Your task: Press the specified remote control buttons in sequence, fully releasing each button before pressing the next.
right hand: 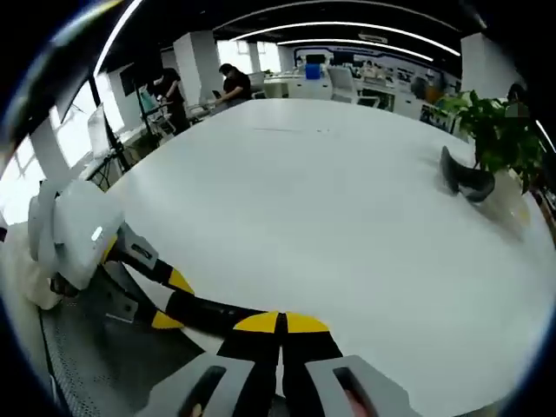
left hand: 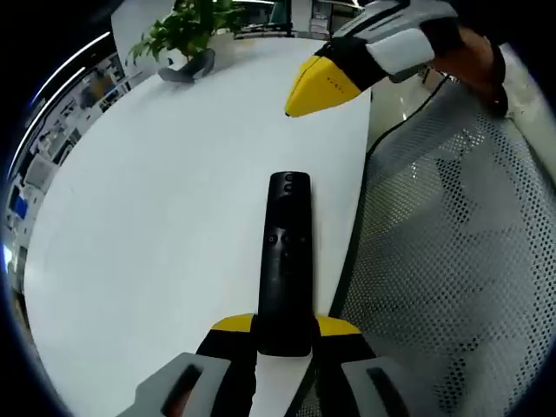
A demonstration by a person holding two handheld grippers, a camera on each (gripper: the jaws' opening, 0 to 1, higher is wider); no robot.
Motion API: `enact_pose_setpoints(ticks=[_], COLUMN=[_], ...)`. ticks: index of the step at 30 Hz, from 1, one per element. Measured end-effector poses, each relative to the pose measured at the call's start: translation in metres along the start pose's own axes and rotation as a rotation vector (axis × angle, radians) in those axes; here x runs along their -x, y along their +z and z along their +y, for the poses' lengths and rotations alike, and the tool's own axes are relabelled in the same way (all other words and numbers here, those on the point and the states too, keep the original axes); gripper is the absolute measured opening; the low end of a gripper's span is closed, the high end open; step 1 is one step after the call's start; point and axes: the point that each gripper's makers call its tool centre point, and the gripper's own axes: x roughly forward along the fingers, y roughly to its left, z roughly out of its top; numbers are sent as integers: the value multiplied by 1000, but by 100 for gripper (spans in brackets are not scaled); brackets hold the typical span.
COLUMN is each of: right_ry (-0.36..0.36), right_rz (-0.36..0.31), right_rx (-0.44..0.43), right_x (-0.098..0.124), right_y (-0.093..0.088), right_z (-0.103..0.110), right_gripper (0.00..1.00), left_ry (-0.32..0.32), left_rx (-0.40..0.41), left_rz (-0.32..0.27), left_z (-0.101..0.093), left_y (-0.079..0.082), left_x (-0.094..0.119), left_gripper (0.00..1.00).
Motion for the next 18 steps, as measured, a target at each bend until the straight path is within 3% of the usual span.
enact_pose_setpoints(ticks=[2,3,8,14,18], right_ry=[10,28,49,103,102], right_rz=[33,80,146,179,187], right_rx=[8,-16,-86,-168,-175], right_x=[-8,-12,-30,-32,-33], right_y=[-1,-7,-25,-35,-37], right_z=[-2,0,3,5,2], right_gripper=[0,0,0,0,0], left_ry=[3,7,10,18,17], left_rx=[-2,-5,-11,2,-19], left_rz=[-9,-16,-57,-163,-170], left_z=[0,-1,0,1,0], left_y=[1,1,1,1,2], left_x=[0,0,0,1,0], left_gripper=[23,23,24,24,24])
